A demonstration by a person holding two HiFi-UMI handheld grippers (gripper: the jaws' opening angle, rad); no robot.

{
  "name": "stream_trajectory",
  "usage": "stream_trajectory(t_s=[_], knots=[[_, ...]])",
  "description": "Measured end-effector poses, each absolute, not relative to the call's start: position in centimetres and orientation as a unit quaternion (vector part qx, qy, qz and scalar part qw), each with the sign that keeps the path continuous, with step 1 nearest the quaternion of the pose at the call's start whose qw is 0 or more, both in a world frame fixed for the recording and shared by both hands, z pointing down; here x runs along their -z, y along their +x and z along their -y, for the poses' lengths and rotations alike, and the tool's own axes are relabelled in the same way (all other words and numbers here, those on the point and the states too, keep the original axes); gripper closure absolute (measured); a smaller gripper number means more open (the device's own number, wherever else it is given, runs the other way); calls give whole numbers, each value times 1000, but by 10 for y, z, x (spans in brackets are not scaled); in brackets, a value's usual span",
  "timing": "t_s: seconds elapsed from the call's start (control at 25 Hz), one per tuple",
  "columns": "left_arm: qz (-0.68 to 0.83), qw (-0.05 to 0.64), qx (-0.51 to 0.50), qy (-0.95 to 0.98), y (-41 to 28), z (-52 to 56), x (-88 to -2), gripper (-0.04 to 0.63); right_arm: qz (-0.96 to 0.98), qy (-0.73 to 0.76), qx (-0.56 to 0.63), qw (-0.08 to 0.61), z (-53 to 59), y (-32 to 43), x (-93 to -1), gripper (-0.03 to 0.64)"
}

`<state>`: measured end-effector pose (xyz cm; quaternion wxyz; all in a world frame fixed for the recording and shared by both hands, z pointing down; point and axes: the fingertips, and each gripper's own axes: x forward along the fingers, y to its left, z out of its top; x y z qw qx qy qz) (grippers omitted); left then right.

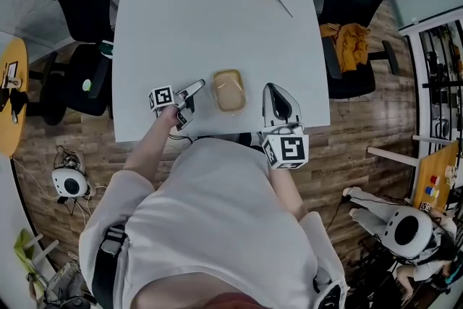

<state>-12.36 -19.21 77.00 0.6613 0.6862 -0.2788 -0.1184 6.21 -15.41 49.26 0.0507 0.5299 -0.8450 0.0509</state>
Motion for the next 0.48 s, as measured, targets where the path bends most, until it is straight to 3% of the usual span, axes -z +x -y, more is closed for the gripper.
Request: stream_trajectory(t_s=[0.36, 0.48], knots=[[273, 680, 114, 671, -119, 192, -787, 49, 838, 540, -61, 57, 154, 71, -497, 611], [271, 681, 105, 672, -116, 191, -791, 80, 834, 544, -64, 58, 154, 75, -497, 611]])
